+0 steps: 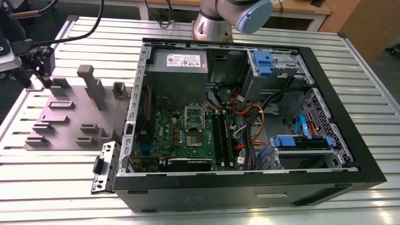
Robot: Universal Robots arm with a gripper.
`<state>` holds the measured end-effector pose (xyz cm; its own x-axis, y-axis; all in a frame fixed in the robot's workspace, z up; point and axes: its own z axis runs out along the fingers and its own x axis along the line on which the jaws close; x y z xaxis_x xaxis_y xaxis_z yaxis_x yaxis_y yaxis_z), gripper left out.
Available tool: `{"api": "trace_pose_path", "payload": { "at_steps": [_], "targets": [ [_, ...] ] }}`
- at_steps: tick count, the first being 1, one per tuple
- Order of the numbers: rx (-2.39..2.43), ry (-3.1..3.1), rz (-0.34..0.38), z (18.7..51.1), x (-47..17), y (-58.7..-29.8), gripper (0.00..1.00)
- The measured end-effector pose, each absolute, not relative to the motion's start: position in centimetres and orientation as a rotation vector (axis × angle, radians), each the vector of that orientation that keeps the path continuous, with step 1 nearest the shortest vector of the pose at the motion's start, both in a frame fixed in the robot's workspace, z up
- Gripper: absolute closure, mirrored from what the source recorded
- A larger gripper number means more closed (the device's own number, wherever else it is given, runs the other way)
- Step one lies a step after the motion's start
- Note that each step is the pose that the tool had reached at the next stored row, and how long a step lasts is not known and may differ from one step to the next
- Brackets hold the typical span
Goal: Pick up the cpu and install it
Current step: 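Pick up the cpu and move it towards the insertion slot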
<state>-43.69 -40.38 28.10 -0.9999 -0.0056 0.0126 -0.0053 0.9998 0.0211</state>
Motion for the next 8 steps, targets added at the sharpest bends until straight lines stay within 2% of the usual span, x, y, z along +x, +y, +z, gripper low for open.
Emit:
{"api": "trace_pose_path", "payload": {
  "at_steps": [8],
  "targets": [
    [0.008,-3.129,-0.033,28.4,-43.69,-40.38,0.53]
  ]
}}
